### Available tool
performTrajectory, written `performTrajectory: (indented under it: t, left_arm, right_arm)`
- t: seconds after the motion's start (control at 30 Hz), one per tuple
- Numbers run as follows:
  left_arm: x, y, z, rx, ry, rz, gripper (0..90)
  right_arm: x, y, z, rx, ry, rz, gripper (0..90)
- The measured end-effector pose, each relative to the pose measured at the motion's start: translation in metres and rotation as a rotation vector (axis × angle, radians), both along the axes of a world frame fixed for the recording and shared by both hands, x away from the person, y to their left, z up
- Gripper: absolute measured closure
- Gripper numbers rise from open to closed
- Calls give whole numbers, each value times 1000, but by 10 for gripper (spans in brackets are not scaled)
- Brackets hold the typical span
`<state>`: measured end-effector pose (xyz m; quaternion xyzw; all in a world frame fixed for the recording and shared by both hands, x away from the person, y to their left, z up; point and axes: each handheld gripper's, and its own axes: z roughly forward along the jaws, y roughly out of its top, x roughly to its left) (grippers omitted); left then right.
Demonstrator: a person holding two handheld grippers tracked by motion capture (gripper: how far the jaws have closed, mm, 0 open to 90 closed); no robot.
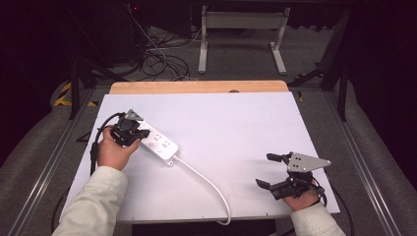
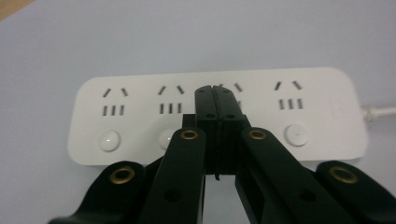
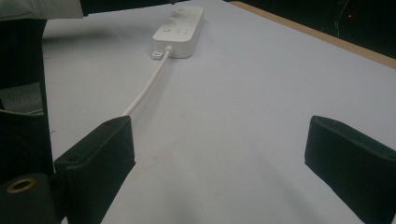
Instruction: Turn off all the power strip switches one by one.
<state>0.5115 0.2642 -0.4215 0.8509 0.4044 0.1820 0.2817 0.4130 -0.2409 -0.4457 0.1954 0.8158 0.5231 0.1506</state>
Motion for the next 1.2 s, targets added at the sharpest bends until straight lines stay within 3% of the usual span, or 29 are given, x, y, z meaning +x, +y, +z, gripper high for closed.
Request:
performTrajectory:
  t: [0.37, 0.87, 1.2]
  left_arm:
    - [15, 19, -12, -26, 39, 61, 900]
    - [22, 23, -21, -22, 64, 43, 900]
    - [22, 25, -24, -42, 76, 50, 900]
  right_arm:
    - [1, 0, -1, -1, 3, 0, 88]
    - [1, 1, -1, -5, 7, 6, 88]
    - [1, 1, -1, -8, 8, 8, 88]
